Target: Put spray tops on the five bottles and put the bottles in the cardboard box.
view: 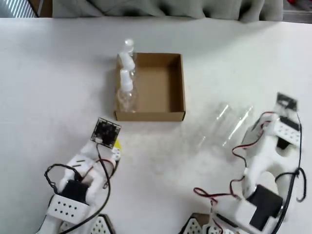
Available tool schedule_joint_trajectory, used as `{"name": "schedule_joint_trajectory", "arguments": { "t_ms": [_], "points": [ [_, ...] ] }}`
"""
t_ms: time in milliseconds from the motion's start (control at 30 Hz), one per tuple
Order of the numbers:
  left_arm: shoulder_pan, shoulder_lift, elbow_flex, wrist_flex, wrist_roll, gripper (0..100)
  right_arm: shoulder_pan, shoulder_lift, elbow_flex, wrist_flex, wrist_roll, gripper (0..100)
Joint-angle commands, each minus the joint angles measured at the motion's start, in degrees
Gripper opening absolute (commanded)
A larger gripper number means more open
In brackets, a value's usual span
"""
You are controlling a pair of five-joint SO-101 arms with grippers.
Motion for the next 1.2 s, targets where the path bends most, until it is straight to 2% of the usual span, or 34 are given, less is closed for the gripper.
{"name": "schedule_joint_trajectory", "arguments": {
  "t_ms": [0,67,200,400,633,733,867,1067,1167],
  "points": [
    [-0.6,-0.8,-0.3,0.4,-0.6,3,1.4,-7.4,-10.1,9.2,5.9,1.7],
    [-2.4,-1.1,-0.3,0.1,-0.6,3,0.4,-9.9,-13.3,11.7,10.0,1.7],
    [-6.3,-1.2,-0.3,-2.2,-0.6,3,-7.5,-13.9,-15.0,14.6,18.4,1.7],
    [-11.4,-1.2,-0.8,-7.2,-0.2,2,-25.1,-18.7,-14.9,21.8,30.2,1.7],
    [-17.3,-1.2,-3.8,-7.2,0.0,2,-45.4,-27.4,-7.4,25.7,43.5,1.7],
    [-18.8,-1.2,-4.3,-7.3,0.0,2,-51.6,-32.6,-0.7,25.5,51.3,1.7],
    [-19.4,-1.2,-4.3,-7.4,0.0,2,-57.6,-38.5,7.6,24.8,57.9,1.7],
    [-19.2,-1.2,-4.3,-7.4,0.0,2,-67.0,-39.0,19.0,13.9,60.5,2.0],
    [-19.2,-1.2,-4.3,-7.4,0.0,2,-68.1,-35.6,21.5,8.3,60.5,7.5]
  ]
}}
